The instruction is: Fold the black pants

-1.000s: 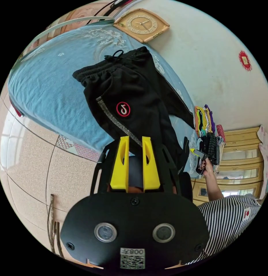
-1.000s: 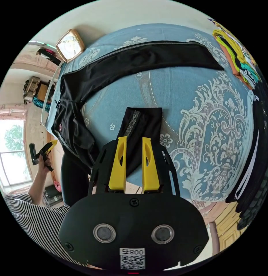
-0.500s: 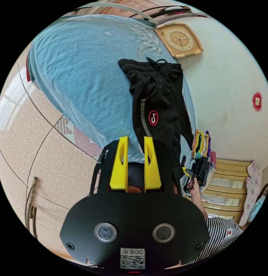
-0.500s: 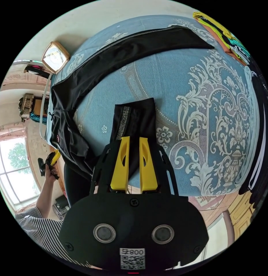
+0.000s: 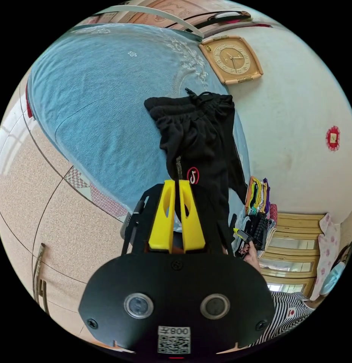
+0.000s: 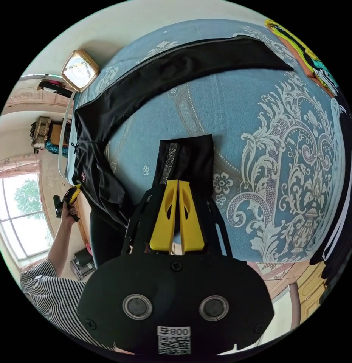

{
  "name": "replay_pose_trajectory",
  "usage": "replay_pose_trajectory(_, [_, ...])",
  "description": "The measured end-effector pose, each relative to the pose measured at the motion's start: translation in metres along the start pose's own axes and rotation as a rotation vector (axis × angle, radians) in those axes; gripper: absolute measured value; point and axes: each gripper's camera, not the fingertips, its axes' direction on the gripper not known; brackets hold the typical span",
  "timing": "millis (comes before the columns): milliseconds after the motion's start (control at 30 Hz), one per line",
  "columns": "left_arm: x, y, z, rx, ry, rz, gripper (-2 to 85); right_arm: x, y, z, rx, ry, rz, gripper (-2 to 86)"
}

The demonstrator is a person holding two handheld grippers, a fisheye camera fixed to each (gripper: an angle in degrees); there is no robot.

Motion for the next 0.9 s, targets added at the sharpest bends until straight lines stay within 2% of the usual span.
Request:
replay_pose_trajectory(233, [0.038,-0.015,-0.03,0.066,0.189,0.086,2.0,0.009,0.013,-0.056,0.127,-0.074,-0.052,0.0])
replay_pose_trajectory(500, [0.103,-0.025,-0.096,0.218,0.378,0.223,1.7,0.018,0.076,-0.238,0.583,-0.089,-0.146,0.0])
replay_pose_trajectory(600, [0.11,-0.015,-0.107,0.223,0.411,0.241,1.7,0.026,0.12,-0.268,0.684,-0.046,-0.145,0.0])
replay_pose_trajectory(733, [0.094,0.004,-0.09,0.154,0.359,0.202,1.7,0.055,0.16,-0.253,0.681,0.019,-0.059,0.0])
replay_pose_trajectory(833, [0.068,0.014,-0.056,0.062,0.274,0.124,1.7,0.096,0.177,-0.202,0.564,0.02,0.077,0.0])
replay_pose_trajectory(900, [0.05,0.019,-0.031,-0.025,0.212,0.059,1.6,0.132,0.181,-0.147,0.42,0.048,0.204,0.0])
